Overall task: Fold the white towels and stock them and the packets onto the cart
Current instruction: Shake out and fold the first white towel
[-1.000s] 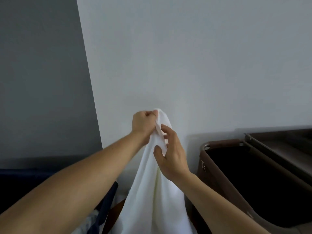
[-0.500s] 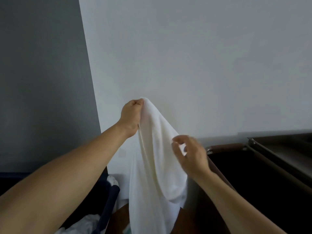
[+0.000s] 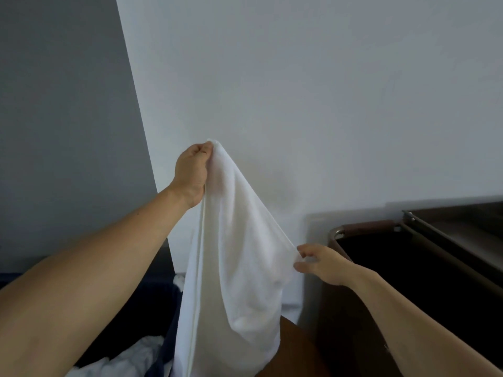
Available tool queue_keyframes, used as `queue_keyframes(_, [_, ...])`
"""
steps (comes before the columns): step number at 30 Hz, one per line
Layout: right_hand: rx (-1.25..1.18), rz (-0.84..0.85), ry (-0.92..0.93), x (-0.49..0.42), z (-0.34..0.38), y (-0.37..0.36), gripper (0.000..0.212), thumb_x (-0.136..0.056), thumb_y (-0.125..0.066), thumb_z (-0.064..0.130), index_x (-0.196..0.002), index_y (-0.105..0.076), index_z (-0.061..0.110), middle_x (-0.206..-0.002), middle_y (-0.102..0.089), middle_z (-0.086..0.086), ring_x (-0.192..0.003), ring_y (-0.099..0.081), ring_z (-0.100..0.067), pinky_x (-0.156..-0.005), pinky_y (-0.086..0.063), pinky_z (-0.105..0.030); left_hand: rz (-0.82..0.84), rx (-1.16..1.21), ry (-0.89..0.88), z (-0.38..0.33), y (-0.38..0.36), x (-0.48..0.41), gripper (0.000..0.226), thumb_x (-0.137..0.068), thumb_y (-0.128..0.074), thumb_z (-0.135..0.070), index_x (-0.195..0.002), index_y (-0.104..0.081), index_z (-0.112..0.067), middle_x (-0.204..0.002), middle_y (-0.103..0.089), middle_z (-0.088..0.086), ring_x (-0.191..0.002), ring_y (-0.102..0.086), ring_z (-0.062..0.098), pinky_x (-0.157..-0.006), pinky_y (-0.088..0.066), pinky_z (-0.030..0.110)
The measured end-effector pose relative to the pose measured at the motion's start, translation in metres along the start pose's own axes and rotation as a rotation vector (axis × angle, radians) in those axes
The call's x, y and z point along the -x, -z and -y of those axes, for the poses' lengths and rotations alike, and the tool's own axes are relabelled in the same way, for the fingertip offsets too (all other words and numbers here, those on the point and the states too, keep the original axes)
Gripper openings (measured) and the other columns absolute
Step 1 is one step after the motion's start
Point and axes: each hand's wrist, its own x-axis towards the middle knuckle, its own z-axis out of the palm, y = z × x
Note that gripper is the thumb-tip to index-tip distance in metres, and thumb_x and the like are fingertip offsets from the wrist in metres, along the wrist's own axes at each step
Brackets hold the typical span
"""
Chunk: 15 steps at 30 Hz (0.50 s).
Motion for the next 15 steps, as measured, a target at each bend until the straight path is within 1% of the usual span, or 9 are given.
queue_keyframes(1, [-0.008,0.025,-0.002,0.000,-0.003,0.000,0.026,-0.094,-0.064,0.043,-0.118,-0.059,0.031,-0.126,-0.057,0.010,-0.125,-0.053,-0.017,-0.109,-0.041,-0.036,-0.019,-0.015,-0.006,0.002,0.006,-0.003,0.023,-0.100,-0.054,-0.031,-0.086,-0.064,-0.017,-0.095,-0.062,0.000,-0.095,-0.057,0.018,-0.096,-0.049,0.038])
queue_keyframes(3, [-0.003,0.050,0.010,0.000,-0.003,0.003,0.012,-0.095,-0.063,0.043,-0.099,-0.060,0.032,-0.108,-0.065,0.008,-0.107,-0.062,-0.016,-0.094,-0.047,-0.030,-0.045,-0.075,-0.016,0.007,0.017,-0.008,0.022,-0.101,-0.053,-0.033,-0.087,-0.064,-0.019,-0.095,-0.062,-0.004,-0.096,-0.057,0.017,-0.095,-0.048,0.037])
queue_keyframes(5, [0.058,0.044,0.057,-0.001,0.001,0.009,0.018,-0.093,-0.066,0.043,-0.083,-0.058,0.030,-0.087,-0.062,0.012,-0.086,-0.061,-0.010,-0.079,-0.046,-0.026,-0.072,-0.158,-0.026,0.013,0.029,-0.011,0.022,-0.102,-0.050,-0.035,-0.091,-0.062,-0.021,-0.096,-0.061,-0.007,-0.097,-0.056,0.015,-0.091,-0.048,0.034])
queue_keyframes(7, [0.113,0.005,0.101,0.000,0.009,0.020,0.023,-0.089,-0.071,0.041,-0.078,-0.059,0.026,-0.076,-0.059,0.011,-0.074,-0.057,-0.009,-0.072,-0.044,-0.025,-0.137,-0.235,-0.043,0.020,0.041,-0.014,0.022,-0.103,-0.047,-0.035,-0.096,-0.059,-0.019,-0.097,-0.058,-0.008,-0.097,-0.053,0.015,-0.086,-0.045,0.030])
queue_keyframes(10, [0.187,-0.137,0.178,0.004,0.025,0.047,0.024,-0.083,-0.078,0.033,-0.074,-0.063,0.018,-0.066,-0.055,0.009,-0.066,-0.051,-0.011,-0.061,-0.038,-0.021,-0.199,-0.308,-0.053,0.029,0.063,-0.017,0.018,-0.104,-0.045,-0.031,-0.097,-0.055,-0.017,-0.089,-0.053,-0.010,-0.093,-0.050,0.014,-0.076,-0.042,0.023])
queue_keyframes(12, [0.217,-0.241,0.232,0.012,0.047,0.075,0.026,-0.080,-0.081,0.030,-0.066,-0.061,0.025,-0.061,-0.055,0.011,-0.061,-0.050,-0.009,-0.056,-0.036,-0.017,-0.235,-0.379,-0.061,0.034,0.075,-0.016,0.017,-0.105,-0.045,-0.029,-0.101,-0.054,-0.015,-0.084,-0.051,-0.011,-0.084,-0.051,0.011,-0.069,-0.041,0.014])
queue_keyframes(13, [0.240,-0.297,0.263,0.016,0.061,0.089,0.027,-0.080,-0.082,0.031,-0.065,-0.059,0.029,-0.061,-0.055,0.012,-0.060,-0.051,-0.006,-0.057,-0.037,-0.016,-0.257,-0.415,-0.059,0.033,0.080,-0.015,0.017,-0.105,-0.045,-0.028,-0.103,-0.054,-0.014,-0.082,-0.049,-0.010,-0.076,-0.049,0.007,-0.061,-0.040,0.008])
queue_keyframes(14, [0.261,-0.362,0.300,0.020,0.075,0.102,0.027,-0.080,-0.082,0.032,-0.065,-0.058,0.032,-0.062,-0.056,0.014,-0.060,-0.051,-0.003,-0.058,-0.037,-0.016,-0.287,-0.431,-0.060,0.031,0.085,-0.015,0.019,-0.105,-0.045,-0.029,-0.103,-0.054,-0.013,-0.078,-0.048,-0.009,-0.070,-0.045,0.005,-0.055,-0.038,0.007])
queue_keyframes(15, [0.260,-0.439,0.341,0.023,0.089,0.112,0.027,-0.081,-0.081,0.032,-0.067,-0.058,0.033,-0.065,-0.057,0.015,-0.062,-0.052,0.001,-0.060,-0.037,-0.016,-0.319,-0.416,-0.060,0.028,0.088,-0.017,0.021,-0.104,-0.045,-0.031,-0.102,-0.055,-0.012,-0.075,-0.046,-0.007,-0.067,-0.043,0.007,-0.053,-0.039,0.012])
